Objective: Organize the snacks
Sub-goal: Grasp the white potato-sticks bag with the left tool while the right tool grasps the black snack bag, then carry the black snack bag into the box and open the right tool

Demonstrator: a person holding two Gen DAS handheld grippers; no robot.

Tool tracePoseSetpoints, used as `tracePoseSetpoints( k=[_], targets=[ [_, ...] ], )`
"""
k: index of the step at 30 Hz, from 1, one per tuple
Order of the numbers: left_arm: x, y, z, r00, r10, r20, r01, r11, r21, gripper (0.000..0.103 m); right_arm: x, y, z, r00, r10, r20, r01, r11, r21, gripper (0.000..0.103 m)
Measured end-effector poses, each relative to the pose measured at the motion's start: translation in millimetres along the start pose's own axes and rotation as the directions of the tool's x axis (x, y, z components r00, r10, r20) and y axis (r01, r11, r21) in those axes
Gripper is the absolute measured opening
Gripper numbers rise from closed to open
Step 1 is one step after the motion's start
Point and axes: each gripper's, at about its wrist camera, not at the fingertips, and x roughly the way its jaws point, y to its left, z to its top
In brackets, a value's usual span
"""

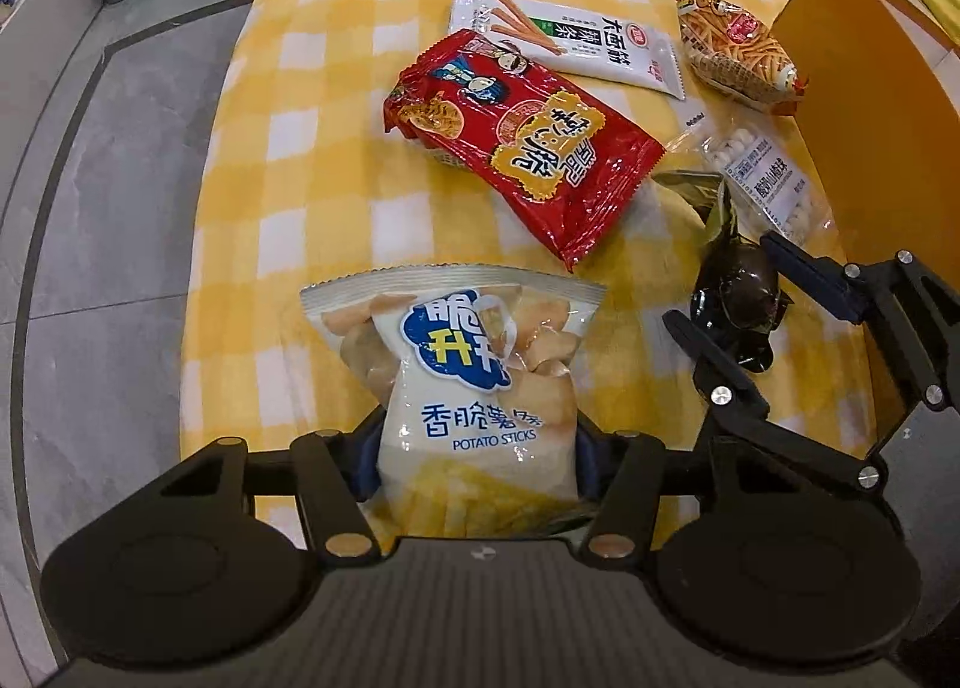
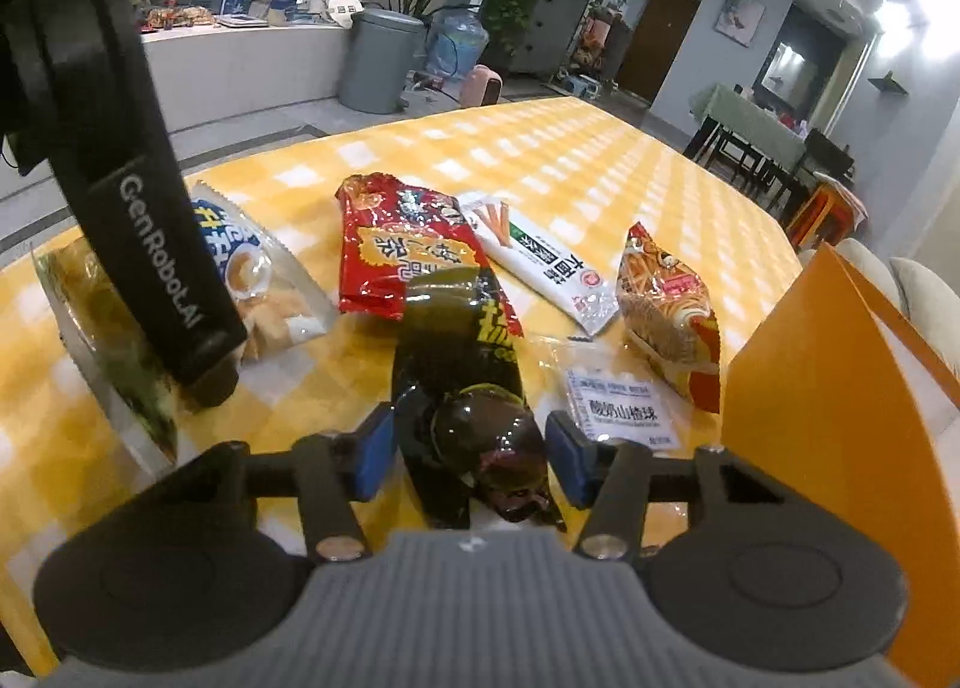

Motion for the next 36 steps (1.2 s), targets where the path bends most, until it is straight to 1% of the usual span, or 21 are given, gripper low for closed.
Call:
tracePoseSetpoints(
  k=[3,5,7,10,12,14,16,18,22,25,28,32,34,36],
  targets=[
    [-2,2,-1,1.0,0.013,-0.001,-0.013,1.0,-0.019,0.064,-2,-3,0,1.0,0.009,0.0,-0.009,1.0,0.014,0.051],
    [-7,4,-4,0.999,0.036,0.01,-0.035,0.999,-0.039,0.063,-5,-6,0,1.0,0.013,0.006,-0.013,0.999,0.034,0.051],
    [-15,8,-7,0.999,0.038,0.031,-0.036,0.997,-0.064,0.063,-9,-7,2,1.0,0.014,0.021,-0.015,0.998,0.053,0.051],
    [-26,15,-7,0.998,0.009,0.058,-0.003,0.994,-0.111,0.063,-17,-8,7,0.999,0.017,0.045,-0.02,0.998,0.065,0.051],
    [-33,22,-8,0.997,-0.033,0.067,0.043,0.987,-0.154,0.063,-23,-9,11,0.998,0.034,0.059,-0.038,0.997,0.072,0.051],
    [-40,28,-8,0.994,-0.077,0.081,0.093,0.975,-0.202,0.062,-31,-11,15,0.996,0.057,0.072,-0.063,0.994,0.086,0.051],
    [-50,31,-8,0.989,-0.084,0.118,0.109,0.97,-0.217,0.062,-38,-12,19,0.994,0.071,0.088,-0.079,0.993,0.091,0.051],
    [-59,29,-5,0.985,-0.077,0.154,0.109,0.97,-0.216,0.062,-48,-14,22,0.992,0.066,0.111,-0.076,0.994,0.083,0.051],
    [-73,23,1,0.979,-0.073,0.189,0.117,0.966,-0.232,0.062,-67,-24,30,0.985,0.075,0.155,-0.095,0.987,0.13,0.051],
    [-91,15,3,0.97,-0.079,0.23,0.135,0.962,-0.237,0.062,-83,-32,34,0.98,0.049,0.195,-0.077,0.988,0.137,0.051],
    [-110,7,9,0.957,-0.104,0.273,0.174,0.953,-0.248,0.062,-102,-50,39,0.97,0.06,0.236,-0.109,0.974,0.2,0.051],
    [-139,-18,15,0.927,-0.154,0.342,0.234,0.95,-0.207,0.063,-128,-77,40,0.96,0.033,0.278,-0.11,0.958,0.266,0.051],
    [-152,-34,17,0.914,-0.162,0.372,0.244,0.952,-0.185,0.063,-140,-95,39,0.958,0.006,0.288,-0.095,0.95,0.297,0.051],
    [-160,-49,21,0.906,-0.173,0.388,0.252,0.953,-0.165,0.063,-152,-114,35,0.955,-0.033,0.293,-0.066,0.944,0.322,0.051]
  ],
)
